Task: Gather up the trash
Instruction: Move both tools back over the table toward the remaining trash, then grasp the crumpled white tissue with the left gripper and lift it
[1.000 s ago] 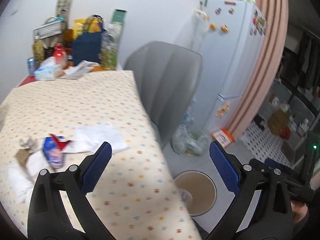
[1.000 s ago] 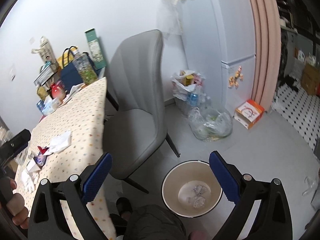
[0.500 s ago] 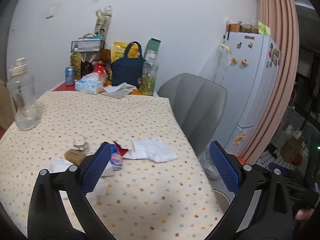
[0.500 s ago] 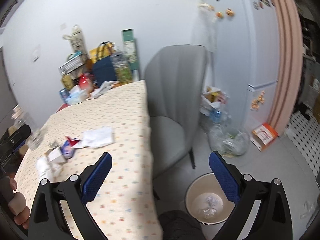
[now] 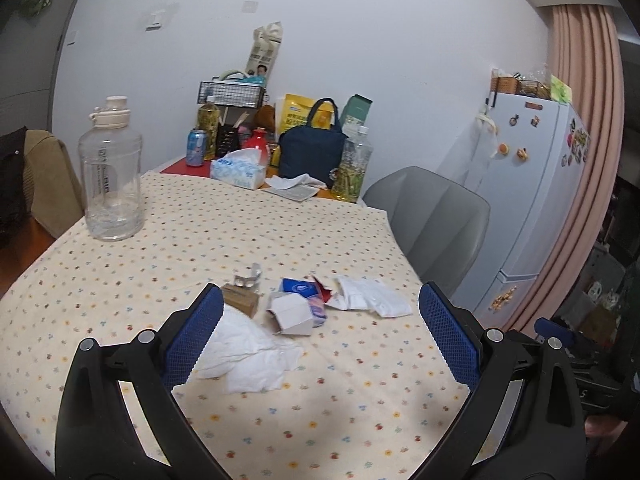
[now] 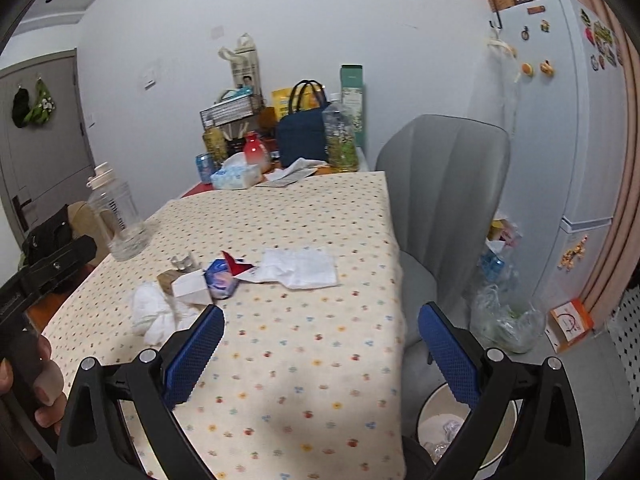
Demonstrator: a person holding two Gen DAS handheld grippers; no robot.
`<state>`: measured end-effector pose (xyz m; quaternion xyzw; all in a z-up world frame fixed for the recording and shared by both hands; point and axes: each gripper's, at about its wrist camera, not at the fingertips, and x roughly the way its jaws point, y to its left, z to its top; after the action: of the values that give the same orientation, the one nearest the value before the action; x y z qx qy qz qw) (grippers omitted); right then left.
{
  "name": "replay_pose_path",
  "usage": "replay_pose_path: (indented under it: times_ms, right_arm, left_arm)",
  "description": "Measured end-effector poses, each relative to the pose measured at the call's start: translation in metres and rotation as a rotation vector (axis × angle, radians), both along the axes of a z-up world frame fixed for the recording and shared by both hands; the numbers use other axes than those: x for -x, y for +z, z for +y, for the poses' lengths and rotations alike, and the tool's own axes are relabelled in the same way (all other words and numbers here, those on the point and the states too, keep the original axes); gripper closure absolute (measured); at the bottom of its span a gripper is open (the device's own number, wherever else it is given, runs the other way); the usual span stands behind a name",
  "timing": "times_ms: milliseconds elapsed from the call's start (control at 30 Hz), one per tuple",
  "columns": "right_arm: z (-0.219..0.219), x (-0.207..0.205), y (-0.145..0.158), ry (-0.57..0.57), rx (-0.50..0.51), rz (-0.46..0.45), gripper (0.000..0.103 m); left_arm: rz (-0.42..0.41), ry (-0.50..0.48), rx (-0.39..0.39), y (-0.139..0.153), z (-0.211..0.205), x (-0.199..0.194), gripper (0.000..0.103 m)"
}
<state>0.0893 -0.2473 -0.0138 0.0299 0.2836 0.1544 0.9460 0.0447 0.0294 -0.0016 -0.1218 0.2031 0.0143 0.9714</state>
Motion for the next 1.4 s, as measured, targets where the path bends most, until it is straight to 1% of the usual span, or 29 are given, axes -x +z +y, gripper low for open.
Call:
replay_pose_path:
  times_ms: [67,167,233,367,567,733,833,933,1000,1067,1167,1233,1267,1300,1333,1367,1400]
  right_arm:
    - [0.008,0.000,-0.002,0.020,0.002,0.007,0.008]
    - [0.021,-0.001,-0.007,0.047,0.015,0.018,0.008]
    - [0.029,-0.001,-0.009,0.071,0.016,0.025,0.008]
    - [0.046,0.000,-0.012,0.122,0.019,0.035,0.008]
    - [0.062,-0.005,-0.023,0.143,0.026,0.071,0.008]
    - [0.071,-0.008,-0.033,0.156,0.040,0.087,0.008]
    - [0.072,-0.011,-0.041,0.157,0.030,0.104,0.008]
    - [0.068,-0.015,-0.048,0.153,0.019,0.126,0.008]
    - [0.064,-0.017,-0.051,0.147,0.011,0.131,0.008]
    - [0.060,-0.019,-0.054,0.136,-0.001,0.138,0.008]
    - [0.053,-0.023,-0.057,0.127,-0.019,0.156,0.008]
    - [0.052,-0.025,-0.057,0.126,-0.017,0.156,0.008]
    - [0.052,-0.025,-0.057,0.126,-0.017,0.155,0.008]
    - [0.052,-0.025,-0.057,0.128,-0.019,0.154,0.008]
    - [0.052,-0.025,-0.056,0.131,-0.021,0.153,0.008]
    - [0.053,-0.025,-0.056,0.134,-0.021,0.151,0.008]
    - [0.054,-0.025,-0.056,0.138,-0.021,0.150,0.008]
  left_arm:
    - [0.004,0.014,-0.014,-0.002,0.006,0.003,0.006]
    - [0.016,0.022,-0.013,-0.006,0.018,0.007,0.006]
    - [0.026,0.047,-0.013,-0.010,0.026,0.010,0.006]
    - [0.099,0.098,0.023,-0.022,0.054,0.009,0.006]
    - [0.190,0.116,0.065,-0.049,0.083,0.005,0.006]
    - [0.253,0.082,0.058,-0.072,0.083,-0.008,0.006]
    - [0.284,0.063,0.052,-0.081,0.079,-0.017,0.006]
    - [0.293,0.051,0.033,-0.084,0.074,-0.025,0.006]
    - [0.310,0.054,0.017,-0.089,0.070,-0.031,0.006]
    - [0.331,0.058,0.018,-0.095,0.068,-0.037,0.007]
    - [0.349,0.046,0.035,-0.100,0.064,-0.043,0.015]
    - [0.371,0.031,0.027,-0.104,0.059,-0.047,0.024]
    - [0.393,0.023,0.019,-0.107,0.057,-0.050,0.034]
    - [0.421,0.015,0.018,-0.110,0.055,-0.052,0.047]
    - [0.446,0.020,0.004,-0.112,0.053,-0.054,0.053]
    - [0.449,0.032,-0.031,-0.111,0.049,-0.053,0.067]
    - [0.470,0.034,-0.051,-0.112,0.047,-0.054,0.085]
